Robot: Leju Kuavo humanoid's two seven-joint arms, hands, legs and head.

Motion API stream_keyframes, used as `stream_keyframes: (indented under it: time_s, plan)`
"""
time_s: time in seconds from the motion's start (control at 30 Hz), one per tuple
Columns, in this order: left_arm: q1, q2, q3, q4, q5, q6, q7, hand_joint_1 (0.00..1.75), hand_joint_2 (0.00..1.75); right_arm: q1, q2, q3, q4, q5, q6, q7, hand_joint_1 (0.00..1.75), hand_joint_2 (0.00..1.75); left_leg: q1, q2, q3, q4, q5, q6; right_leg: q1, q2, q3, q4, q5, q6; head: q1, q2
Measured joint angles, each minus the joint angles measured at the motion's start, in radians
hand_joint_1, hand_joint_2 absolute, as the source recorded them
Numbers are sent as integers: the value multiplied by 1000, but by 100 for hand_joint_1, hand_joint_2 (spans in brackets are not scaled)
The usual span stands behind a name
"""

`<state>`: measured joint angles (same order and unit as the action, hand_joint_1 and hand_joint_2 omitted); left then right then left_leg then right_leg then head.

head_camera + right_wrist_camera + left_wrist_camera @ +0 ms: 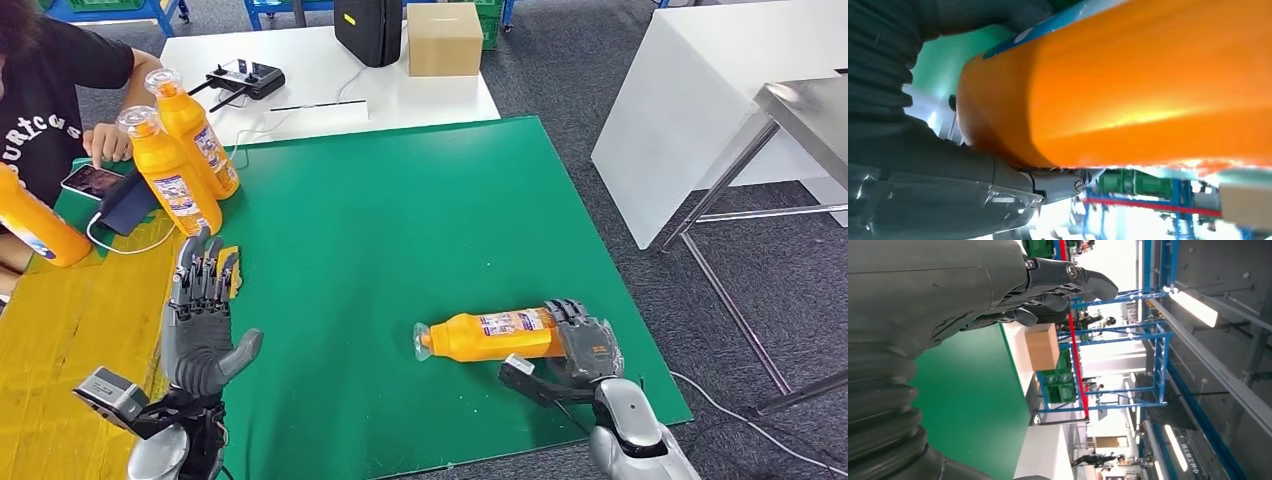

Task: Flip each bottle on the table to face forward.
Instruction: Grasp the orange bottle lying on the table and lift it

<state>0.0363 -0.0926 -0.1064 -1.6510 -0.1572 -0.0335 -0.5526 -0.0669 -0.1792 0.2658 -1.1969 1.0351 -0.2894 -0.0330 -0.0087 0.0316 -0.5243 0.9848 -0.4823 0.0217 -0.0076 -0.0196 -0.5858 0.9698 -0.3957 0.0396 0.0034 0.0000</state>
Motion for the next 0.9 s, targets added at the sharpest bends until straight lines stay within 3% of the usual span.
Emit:
stream_keyframes:
  time_s: [0.1, 0.23, 0.43, 0.5, 0.63, 0.9]
  plan:
    - [5, 0, -9, 0, -16, -1, 20, 0, 175, 15, 65, -55, -61, -184, -28, -51, 175, 175, 0, 0, -4, 0, 1, 0, 0, 0, -4, 0, 0, 0, -1, 0]
    - [3, 2, -36, 9, -35, 2, 37, 0, 175, 13, 133, -110, -117, -427, 13, -115, 175, 175, 0, -1, -5, 0, 2, -2, 1, -1, -5, 1, 0, 0, 0, 0]
    - [-35, 12, -94, 64, -39, 17, 53, 0, 175, 6, 219, -170, -131, -935, 204, -249, 175, 175, 0, -1, -5, 0, 2, -2, 0, -1, -6, 1, 0, 0, 0, 0]
    - [-53, 16, -118, 89, -40, 23, 56, 0, 175, 6, 246, -176, -127, -1049, 253, -282, 175, 175, 0, -1, -6, 0, 2, -1, 0, -1, -6, 1, 0, 0, 0, 0]
    - [-90, 24, -165, 130, -47, 26, 65, 0, 175, -3, 295, -171, -105, -1138, 305, -321, 175, 175, 0, -1, -6, 0, 2, -1, 0, -1, -6, 1, 0, 0, 0, 0]
    - [-150, 32, -236, 185, -51, 19, 74, 0, 175, -66, 358, -88, -17, -1184, 384, -333, 175, 175, 0, -1, -6, 0, 2, -2, 0, -1, -7, 1, 0, 0, 0, 0]
